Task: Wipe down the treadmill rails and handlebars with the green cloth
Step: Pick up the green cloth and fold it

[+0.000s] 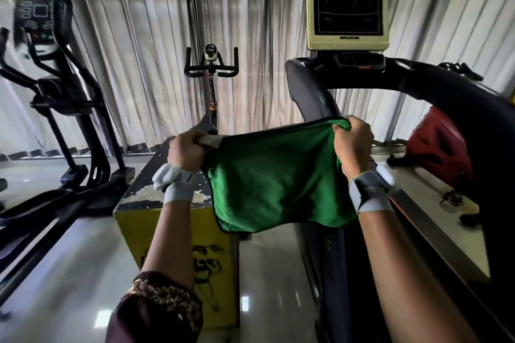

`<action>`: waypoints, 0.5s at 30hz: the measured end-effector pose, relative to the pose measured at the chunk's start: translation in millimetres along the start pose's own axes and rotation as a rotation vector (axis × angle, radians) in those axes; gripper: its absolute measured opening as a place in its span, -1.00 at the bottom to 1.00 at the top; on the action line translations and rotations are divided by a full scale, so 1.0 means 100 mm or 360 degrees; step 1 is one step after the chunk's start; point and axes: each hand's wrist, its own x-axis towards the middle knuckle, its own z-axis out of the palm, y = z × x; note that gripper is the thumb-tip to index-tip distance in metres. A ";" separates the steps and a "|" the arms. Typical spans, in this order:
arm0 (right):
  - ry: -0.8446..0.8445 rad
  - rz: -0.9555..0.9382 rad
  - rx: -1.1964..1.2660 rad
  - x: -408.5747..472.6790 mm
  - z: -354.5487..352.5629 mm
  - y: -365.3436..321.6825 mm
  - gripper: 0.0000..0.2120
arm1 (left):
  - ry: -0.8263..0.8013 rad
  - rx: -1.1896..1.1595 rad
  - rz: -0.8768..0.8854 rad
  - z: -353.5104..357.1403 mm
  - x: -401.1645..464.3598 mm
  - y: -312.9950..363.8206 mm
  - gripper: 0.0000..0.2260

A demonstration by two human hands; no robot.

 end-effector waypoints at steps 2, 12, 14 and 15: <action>0.0036 0.0015 0.0020 -0.06 -0.15 0.03 -0.74 | 0.0079 0.0080 -0.0020 -0.04 -0.13 0.08 -0.77; 0.0098 0.0149 0.0460 -0.23 -0.77 0.00 -0.87 | 0.0254 -0.0851 -0.0280 -0.09 -0.41 0.46 -0.74; 0.0107 0.0186 0.0733 -0.31 -0.86 -0.10 -0.92 | 0.0162 -0.1352 -0.0319 -0.15 -0.40 0.45 -0.72; 0.0062 0.0198 0.0922 -0.35 -0.91 -0.12 -0.88 | 0.0061 -0.1651 -0.0298 -0.16 -0.38 0.43 -0.73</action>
